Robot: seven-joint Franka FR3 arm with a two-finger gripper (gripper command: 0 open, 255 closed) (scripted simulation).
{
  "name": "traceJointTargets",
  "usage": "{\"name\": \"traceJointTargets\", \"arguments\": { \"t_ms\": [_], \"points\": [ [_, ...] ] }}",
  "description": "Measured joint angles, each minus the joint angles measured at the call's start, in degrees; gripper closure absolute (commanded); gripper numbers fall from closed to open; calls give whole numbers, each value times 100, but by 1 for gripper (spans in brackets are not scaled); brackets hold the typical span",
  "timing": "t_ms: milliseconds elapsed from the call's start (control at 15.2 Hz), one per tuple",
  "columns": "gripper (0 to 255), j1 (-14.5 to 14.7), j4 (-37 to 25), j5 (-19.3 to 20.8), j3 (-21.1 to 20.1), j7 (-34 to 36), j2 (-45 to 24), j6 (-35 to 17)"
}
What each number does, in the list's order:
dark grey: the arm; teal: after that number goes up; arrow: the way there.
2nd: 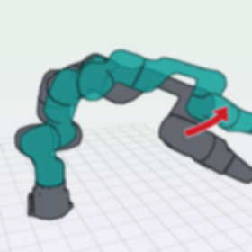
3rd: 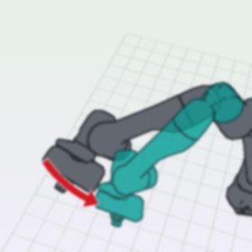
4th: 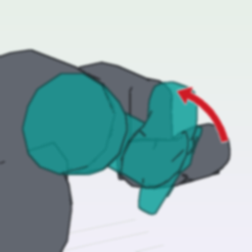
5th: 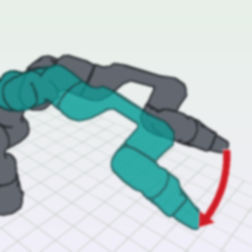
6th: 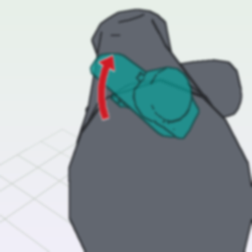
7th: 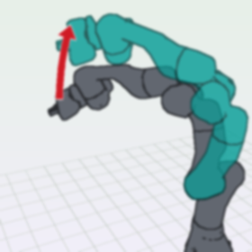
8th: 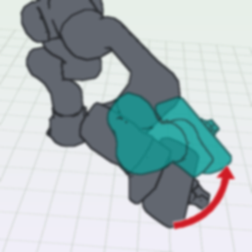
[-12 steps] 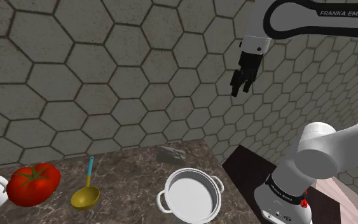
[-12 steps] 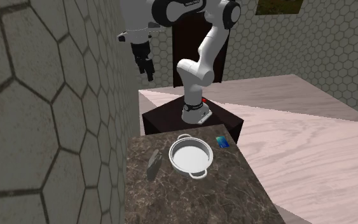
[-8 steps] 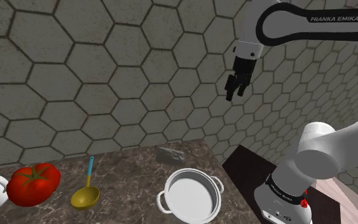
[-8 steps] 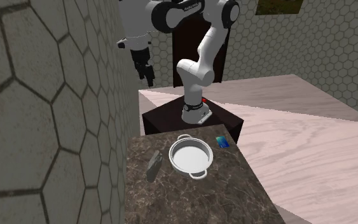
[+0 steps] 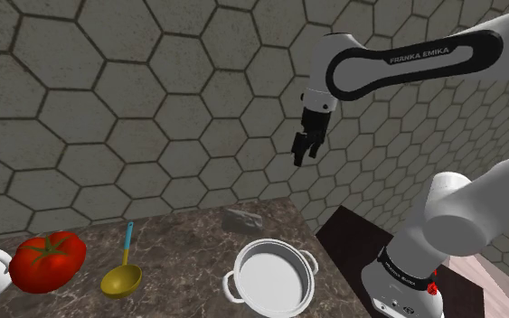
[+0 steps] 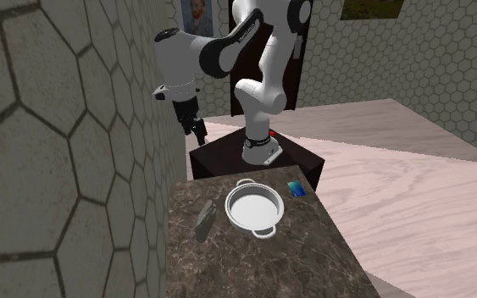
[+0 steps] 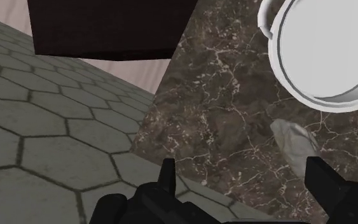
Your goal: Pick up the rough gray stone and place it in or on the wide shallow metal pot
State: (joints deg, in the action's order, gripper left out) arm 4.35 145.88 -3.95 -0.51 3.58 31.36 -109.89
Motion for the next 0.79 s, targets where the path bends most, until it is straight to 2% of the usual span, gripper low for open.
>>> {"name": "traceJointTargets", "arguments": {
  "t_ms": [396, 792],
  "points": [
    [0, 324, -19, -329, -175, -171, -1156, -1112],
    [0, 640, -199, -667, -384, -367, -2205, -1970]
  ]
}}
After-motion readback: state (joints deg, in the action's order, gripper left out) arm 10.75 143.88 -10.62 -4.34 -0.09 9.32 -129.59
